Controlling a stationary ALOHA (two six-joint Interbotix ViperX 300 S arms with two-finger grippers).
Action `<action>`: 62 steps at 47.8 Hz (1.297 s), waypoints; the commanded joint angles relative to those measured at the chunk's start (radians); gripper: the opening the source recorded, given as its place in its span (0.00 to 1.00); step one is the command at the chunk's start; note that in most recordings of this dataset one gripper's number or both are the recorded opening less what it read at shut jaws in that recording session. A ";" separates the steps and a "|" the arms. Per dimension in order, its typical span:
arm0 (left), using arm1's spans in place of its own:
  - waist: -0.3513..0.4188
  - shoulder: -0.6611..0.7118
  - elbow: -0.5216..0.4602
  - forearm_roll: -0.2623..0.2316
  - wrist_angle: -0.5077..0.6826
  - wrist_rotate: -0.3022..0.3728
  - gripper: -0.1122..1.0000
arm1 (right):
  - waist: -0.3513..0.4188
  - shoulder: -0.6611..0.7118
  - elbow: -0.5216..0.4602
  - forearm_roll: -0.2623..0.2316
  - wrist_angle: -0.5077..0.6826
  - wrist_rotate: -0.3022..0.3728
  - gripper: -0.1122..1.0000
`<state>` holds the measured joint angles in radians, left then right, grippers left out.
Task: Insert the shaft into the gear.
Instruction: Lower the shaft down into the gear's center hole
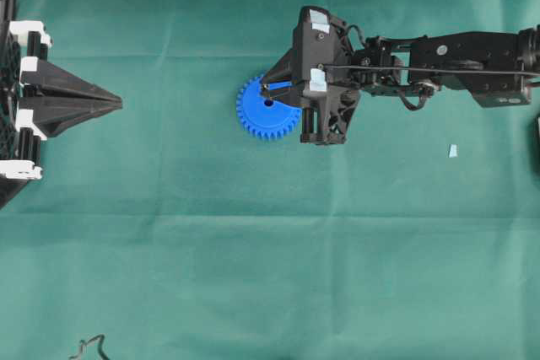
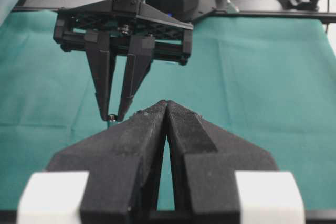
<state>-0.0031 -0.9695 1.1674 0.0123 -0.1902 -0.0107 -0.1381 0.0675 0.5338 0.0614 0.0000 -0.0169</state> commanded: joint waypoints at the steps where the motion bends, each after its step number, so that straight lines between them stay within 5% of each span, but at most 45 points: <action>1: 0.000 0.005 -0.029 0.003 -0.005 0.002 0.10 | 0.002 -0.014 -0.023 -0.002 -0.006 0.000 0.25; 62: 0.000 0.011 -0.028 0.003 -0.005 0.000 0.10 | 0.002 0.117 -0.003 -0.003 -0.061 0.003 0.25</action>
<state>-0.0015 -0.9679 1.1674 0.0123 -0.1887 -0.0107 -0.1411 0.1917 0.5415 0.0598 -0.0445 -0.0153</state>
